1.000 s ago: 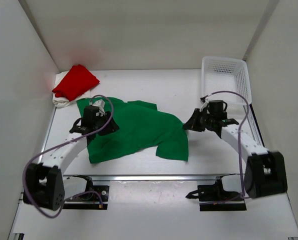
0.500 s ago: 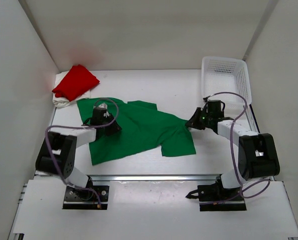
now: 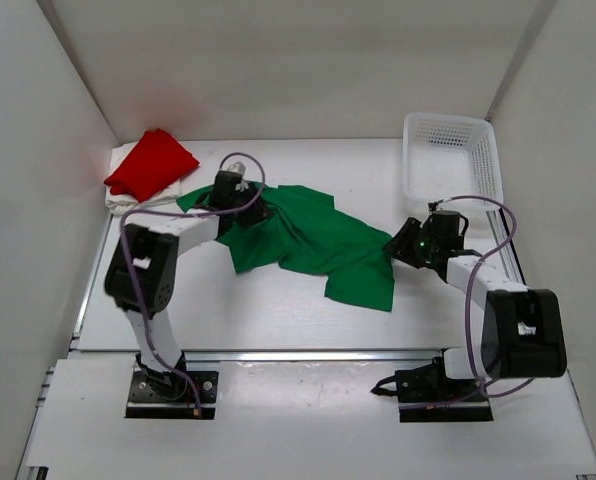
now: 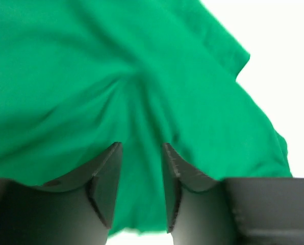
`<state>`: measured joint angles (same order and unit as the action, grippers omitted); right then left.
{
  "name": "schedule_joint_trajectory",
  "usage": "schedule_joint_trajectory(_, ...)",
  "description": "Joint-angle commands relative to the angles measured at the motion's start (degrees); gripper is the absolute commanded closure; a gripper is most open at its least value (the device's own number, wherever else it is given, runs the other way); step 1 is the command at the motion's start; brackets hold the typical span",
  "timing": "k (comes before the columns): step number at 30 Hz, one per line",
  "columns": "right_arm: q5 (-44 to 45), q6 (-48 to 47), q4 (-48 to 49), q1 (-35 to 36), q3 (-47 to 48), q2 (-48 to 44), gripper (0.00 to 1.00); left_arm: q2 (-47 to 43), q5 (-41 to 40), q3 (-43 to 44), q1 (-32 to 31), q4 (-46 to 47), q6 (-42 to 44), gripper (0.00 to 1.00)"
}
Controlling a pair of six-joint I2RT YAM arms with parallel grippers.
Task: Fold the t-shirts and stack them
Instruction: Flatten out the tshirt
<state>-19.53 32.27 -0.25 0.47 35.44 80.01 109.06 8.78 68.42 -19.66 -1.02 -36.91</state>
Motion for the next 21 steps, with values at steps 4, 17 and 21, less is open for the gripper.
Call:
schedule_joint_trajectory(4, 7.57, -1.86, 0.43, 5.68, -2.38, -12.23, 0.55, -21.67, 0.8, -23.84, 5.42, 3.91, -1.68, 0.98)
schedule_joint_trajectory(17, 8.28, -0.11, 1.22, 17.71, -12.76, -23.58, 0.58, -39.27, 1.7, -47.59, 9.39, 5.94, -7.03, 0.51)
schedule_joint_trajectory(21, 7.93, 0.86, 3.06, 18.51, -13.82, -24.02, 0.58, -38.92, -0.42, -49.96, 7.53, 9.62, -14.49, 0.4)
